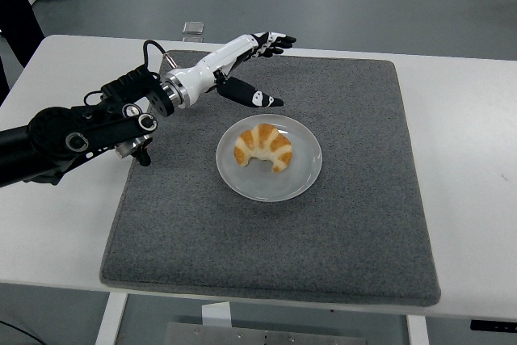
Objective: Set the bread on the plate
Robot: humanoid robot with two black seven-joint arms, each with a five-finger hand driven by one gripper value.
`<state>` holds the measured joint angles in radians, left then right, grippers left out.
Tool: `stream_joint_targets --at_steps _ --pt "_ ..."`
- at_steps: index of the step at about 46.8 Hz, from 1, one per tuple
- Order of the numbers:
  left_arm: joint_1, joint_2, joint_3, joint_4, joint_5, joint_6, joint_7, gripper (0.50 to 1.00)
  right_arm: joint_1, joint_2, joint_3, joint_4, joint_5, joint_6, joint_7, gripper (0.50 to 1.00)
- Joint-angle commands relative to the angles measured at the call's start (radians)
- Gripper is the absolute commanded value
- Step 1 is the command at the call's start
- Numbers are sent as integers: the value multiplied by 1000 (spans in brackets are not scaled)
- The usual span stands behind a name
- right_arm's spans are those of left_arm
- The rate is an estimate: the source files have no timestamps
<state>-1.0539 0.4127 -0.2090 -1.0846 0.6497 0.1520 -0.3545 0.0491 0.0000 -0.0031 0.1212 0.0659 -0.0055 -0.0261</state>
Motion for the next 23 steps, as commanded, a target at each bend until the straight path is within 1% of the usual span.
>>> stream_joint_targets --at_steps 1,12,19,23 --pt "-8 0 -50 34 -82 -48 2 969 0 0 0 0 0 1 0 954" --pt "-15 1 -173 123 -203 -141 3 984 0 0 0 0 0 1 0 952" --pt "-9 -6 -256 204 -309 -158 3 984 0 0 0 0 0 1 0 952" --pt "-8 -12 -276 255 -384 -158 3 984 0 0 0 0 0 1 0 954"
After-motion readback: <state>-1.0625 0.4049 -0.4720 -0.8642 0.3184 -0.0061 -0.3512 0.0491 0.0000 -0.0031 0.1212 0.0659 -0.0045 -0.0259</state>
